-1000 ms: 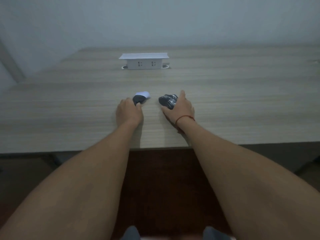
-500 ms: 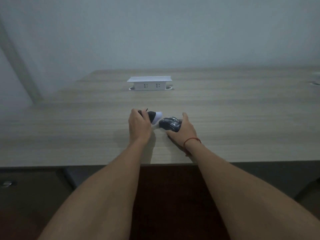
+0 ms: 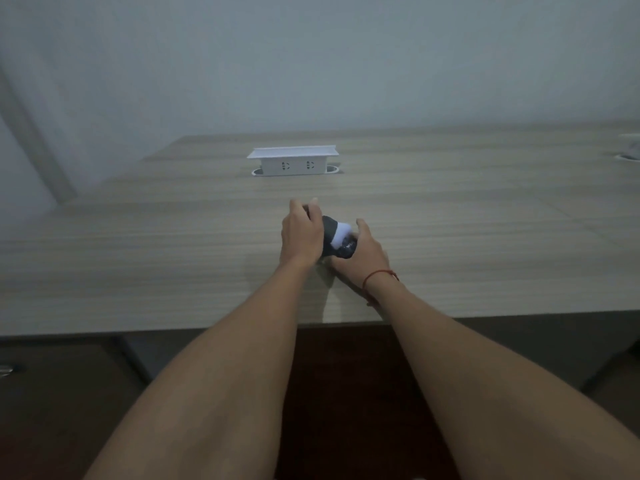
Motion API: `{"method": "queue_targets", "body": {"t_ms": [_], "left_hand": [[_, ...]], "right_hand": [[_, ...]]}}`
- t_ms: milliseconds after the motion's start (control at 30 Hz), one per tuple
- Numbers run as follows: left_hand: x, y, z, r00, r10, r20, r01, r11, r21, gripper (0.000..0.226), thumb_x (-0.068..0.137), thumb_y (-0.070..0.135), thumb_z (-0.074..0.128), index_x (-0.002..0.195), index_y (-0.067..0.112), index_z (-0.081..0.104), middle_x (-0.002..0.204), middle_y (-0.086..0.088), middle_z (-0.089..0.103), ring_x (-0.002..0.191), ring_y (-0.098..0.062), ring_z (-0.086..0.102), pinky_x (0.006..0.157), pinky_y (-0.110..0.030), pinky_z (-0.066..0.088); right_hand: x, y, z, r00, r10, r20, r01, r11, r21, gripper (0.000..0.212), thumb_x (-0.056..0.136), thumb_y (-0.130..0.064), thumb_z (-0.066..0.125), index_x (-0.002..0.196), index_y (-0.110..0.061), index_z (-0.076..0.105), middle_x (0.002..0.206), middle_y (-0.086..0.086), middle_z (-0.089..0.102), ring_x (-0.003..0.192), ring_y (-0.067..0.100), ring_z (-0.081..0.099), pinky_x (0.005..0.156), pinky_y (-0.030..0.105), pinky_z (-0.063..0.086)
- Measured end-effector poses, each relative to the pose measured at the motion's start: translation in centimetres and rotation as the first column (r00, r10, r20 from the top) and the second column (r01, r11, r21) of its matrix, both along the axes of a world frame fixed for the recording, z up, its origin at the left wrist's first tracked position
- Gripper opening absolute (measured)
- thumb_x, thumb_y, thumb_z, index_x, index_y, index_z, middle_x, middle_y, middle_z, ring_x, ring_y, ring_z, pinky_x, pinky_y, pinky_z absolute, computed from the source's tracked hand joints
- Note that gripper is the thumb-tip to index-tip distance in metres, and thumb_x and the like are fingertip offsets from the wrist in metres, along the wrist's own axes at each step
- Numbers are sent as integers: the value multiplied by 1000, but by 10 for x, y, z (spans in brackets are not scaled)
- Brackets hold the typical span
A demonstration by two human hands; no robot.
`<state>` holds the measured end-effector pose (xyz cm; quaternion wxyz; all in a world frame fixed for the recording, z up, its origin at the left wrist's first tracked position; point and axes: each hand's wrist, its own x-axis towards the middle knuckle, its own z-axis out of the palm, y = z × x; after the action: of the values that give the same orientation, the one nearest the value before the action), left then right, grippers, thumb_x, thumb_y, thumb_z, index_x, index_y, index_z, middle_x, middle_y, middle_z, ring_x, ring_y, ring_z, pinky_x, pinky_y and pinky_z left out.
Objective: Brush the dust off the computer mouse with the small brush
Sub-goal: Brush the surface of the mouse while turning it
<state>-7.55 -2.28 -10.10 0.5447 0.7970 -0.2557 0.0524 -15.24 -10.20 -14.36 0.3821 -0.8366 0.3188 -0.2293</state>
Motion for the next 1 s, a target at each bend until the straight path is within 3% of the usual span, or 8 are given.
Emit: {"method": "queue_targets", "body": {"t_ms": [100,167,233,400,567,733,900,1000], "left_hand": [[-1,0,-3,1000,-24,18,23,999,40,31,99,36,41,97,5,45,95,-17,58,94,-36,58,79,-41,47],[3,2,-4,1000,30,-5,-30,998,61,34,100,35,39,104,2,46,103,-22,60,97,-39,58,81,-43,48],[7,6,-3,993,108,-37,-107,993,47,37,101,35,37,108,0,45,109,-24,60,100,-40,58,83,-44,47],[1,7,1,996,73,55,-72,997,-22,32,102,33,34,106,4,45,108,-22,61,99,-37,58,80,-40,44],[-10,-3,-10,996,-7,89,4,999,33,27,100,28,36,105,3,44,101,-21,61,93,-37,60,75,-43,50],[4,5,-10,985,170,22,-171,984,41,29,102,25,32,110,0,45,107,-24,62,98,-38,59,70,-33,35],[-9,0,-6,993,-1,119,-13,993,119,26,101,26,33,103,3,45,95,-19,59,87,-35,57,69,-37,43],[-13,-3,-11,994,22,107,-36,991,131,27,101,24,32,106,1,45,91,-17,57,86,-36,57,67,-37,42]], "right_hand": [[0,0,-1,1000,-18,3,18,1000,3,94,69,-36,79,147,-19,30,127,7,63,116,28,59,99,46,49],[-2,1,-2,1000,-11,24,11,1000,-14,68,66,-38,79,127,-21,52,113,5,68,104,27,64,92,46,53],[-2,0,-3,1000,-3,25,4,999,-32,53,65,-39,79,111,-23,60,103,3,69,95,25,66,87,46,56],[1,-2,-3,1000,-3,0,3,999,-49,51,63,-44,78,107,-24,62,100,0,69,92,23,66,85,44,56],[1,-1,-3,1000,-7,-10,6,999,-52,42,71,-38,77,104,-19,62,95,-1,67,92,23,66,86,43,56],[-1,0,-4,999,-8,35,10,999,-49,42,63,-42,78,99,-24,65,93,0,70,88,23,66,82,45,56],[1,2,-6,999,-24,46,24,1000,-3,47,65,-40,81,105,-21,64,99,2,70,93,22,67,86,44,57],[0,1,-6,998,-26,52,25,999,22,48,63,-40,81,103,-20,64,99,3,71,92,22,67,85,45,57]]}}
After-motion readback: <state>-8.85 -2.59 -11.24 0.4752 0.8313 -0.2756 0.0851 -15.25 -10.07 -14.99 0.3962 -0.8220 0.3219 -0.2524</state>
